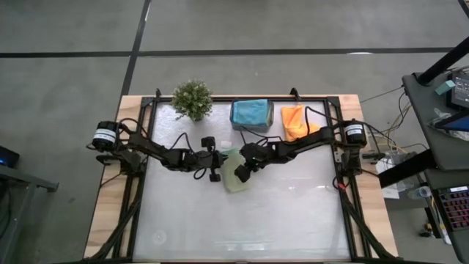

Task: Fold microfiber towels
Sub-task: Stack the folded green towel on top of the folded blue towel into the black bin

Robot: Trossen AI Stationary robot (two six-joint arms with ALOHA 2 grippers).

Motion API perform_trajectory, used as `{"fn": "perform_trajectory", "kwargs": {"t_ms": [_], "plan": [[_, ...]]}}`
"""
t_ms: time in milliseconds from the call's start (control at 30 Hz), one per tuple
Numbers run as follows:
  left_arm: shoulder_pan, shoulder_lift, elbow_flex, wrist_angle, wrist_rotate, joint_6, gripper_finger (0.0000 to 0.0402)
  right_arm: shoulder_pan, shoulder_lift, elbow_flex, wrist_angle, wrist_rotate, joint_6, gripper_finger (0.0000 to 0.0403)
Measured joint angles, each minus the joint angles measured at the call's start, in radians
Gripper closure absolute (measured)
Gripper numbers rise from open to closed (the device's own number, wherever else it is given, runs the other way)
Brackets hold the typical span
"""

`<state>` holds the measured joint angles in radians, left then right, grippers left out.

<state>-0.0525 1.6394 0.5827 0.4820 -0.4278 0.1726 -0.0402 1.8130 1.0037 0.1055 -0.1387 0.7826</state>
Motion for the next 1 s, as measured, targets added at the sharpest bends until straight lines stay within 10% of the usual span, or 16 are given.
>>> {"fn": "perform_trajectory", "kwargs": {"t_ms": [700, 1000], "plan": [[0.0, 0.0, 0.0, 0.0, 0.0, -0.004, 0.0394, 0.0, 0.005, 0.0, 0.036, 0.034, -0.081, 0.0367], [-0.001, -0.022, 0.0, -0.018, 0.0, 0.021, 0.0394, 0.0, 0.005, 0.0, 0.034, 0.035, -0.105, 0.0381]]}}
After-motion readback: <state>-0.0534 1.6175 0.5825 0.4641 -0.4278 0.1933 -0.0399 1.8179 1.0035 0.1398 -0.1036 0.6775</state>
